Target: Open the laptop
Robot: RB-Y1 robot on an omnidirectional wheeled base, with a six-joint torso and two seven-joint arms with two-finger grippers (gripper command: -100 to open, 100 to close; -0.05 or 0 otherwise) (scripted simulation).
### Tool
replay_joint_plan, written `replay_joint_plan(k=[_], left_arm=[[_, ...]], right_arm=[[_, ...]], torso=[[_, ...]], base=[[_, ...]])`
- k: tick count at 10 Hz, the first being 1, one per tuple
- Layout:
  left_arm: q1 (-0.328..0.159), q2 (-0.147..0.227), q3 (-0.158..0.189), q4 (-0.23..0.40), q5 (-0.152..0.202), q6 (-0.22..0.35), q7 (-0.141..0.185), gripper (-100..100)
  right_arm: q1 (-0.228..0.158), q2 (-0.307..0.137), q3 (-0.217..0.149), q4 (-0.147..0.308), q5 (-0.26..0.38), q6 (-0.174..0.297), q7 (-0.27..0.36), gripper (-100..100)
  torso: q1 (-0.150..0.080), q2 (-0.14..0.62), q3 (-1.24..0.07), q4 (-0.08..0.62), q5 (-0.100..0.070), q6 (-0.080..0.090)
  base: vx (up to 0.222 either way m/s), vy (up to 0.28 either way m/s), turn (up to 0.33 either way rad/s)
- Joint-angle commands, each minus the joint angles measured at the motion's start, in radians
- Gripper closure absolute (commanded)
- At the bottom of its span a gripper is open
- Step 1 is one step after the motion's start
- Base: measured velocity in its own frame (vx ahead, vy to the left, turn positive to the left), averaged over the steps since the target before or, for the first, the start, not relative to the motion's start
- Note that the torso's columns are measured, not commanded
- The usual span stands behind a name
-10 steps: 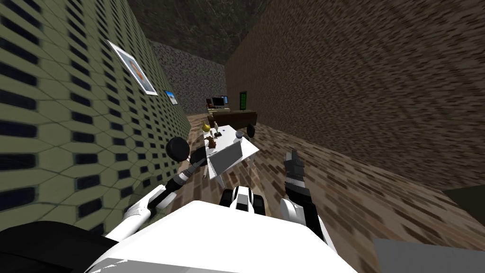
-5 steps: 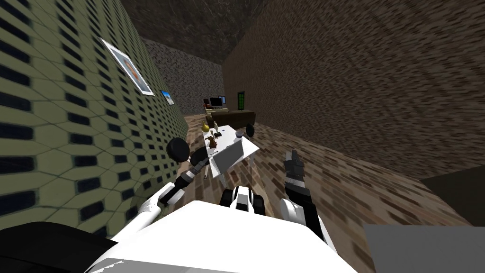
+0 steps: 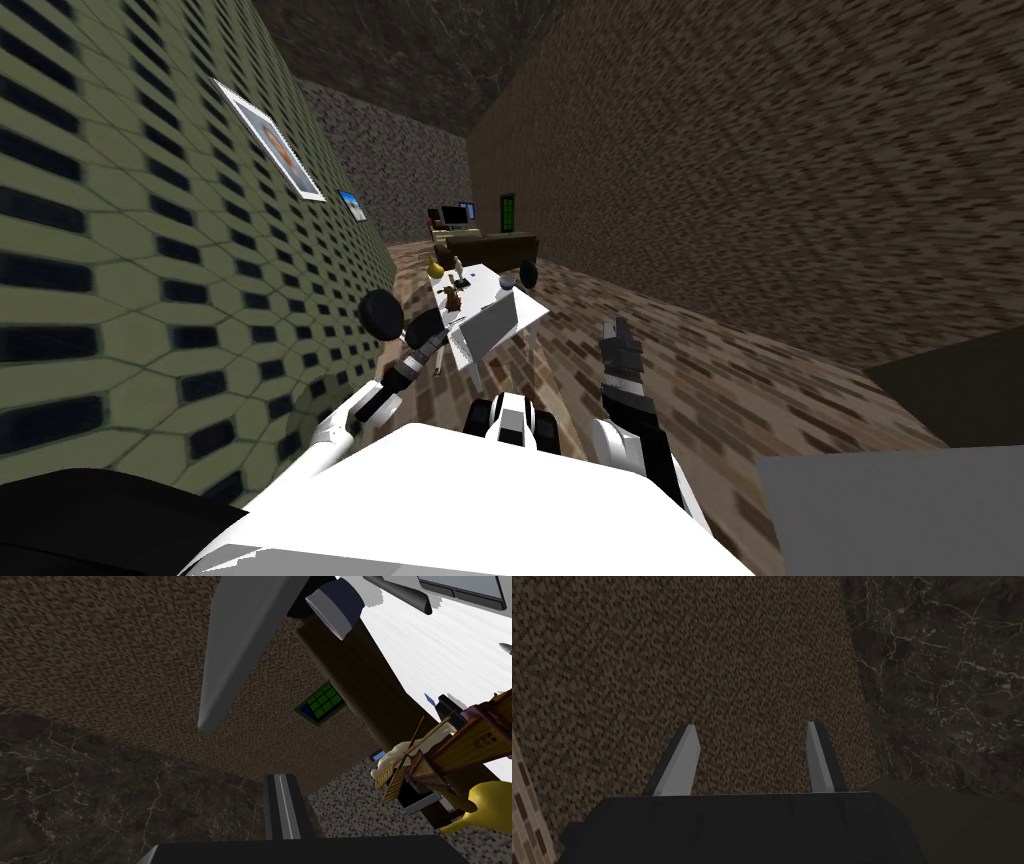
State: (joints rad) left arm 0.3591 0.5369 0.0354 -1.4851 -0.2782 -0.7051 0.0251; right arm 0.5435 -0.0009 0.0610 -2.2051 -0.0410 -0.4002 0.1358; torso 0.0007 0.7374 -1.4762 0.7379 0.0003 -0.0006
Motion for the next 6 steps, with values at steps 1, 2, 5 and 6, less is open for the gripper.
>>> replay_joint_plan(k=[1, 2, 5, 6], left_arm=[[-0.008, -0.038, -0.035, -0.066, 0.007, 0.078, -0.041, 100], [-0.008, -0.038, -0.035, -0.066, 0.007, 0.105, -0.041, 100], [-0.020, -0.075, -0.071, -0.126, 0.012, 0.177, -0.083, 100], [-0.020, -0.075, -0.071, -0.126, 0.012, 0.206, -0.083, 100]], right_arm=[[0.000, 0.000, 0.000, 0.000, 0.000, 0.000, 0.000, 0], [0.000, 0.000, 0.000, 0.000, 0.000, 0.000, 0.000, 0], [0.000, 0.000, 0.000, 0.000, 0.000, 0.000, 0.000, 0], [0.000, 0.000, 0.000, 0.000, 0.000, 0.000, 0.000, 0]], torso=[[0.001, 0.000, 0.000, 0.000, 0.000, 0.001], [0.000, 0.002, 0.001, 0.000, 0.000, 0.000], [0.000, 0.001, 0.000, 0.000, 0.000, 0.001], [0.002, 0.003, 0.002, 0.001, 0.001, 0.000]], base=[[-0.115, 0.123, -0.097], [-0.064, 0.060, -0.008], [-0.063, 0.065, -0.065], [-0.052, 0.063, -0.011]])
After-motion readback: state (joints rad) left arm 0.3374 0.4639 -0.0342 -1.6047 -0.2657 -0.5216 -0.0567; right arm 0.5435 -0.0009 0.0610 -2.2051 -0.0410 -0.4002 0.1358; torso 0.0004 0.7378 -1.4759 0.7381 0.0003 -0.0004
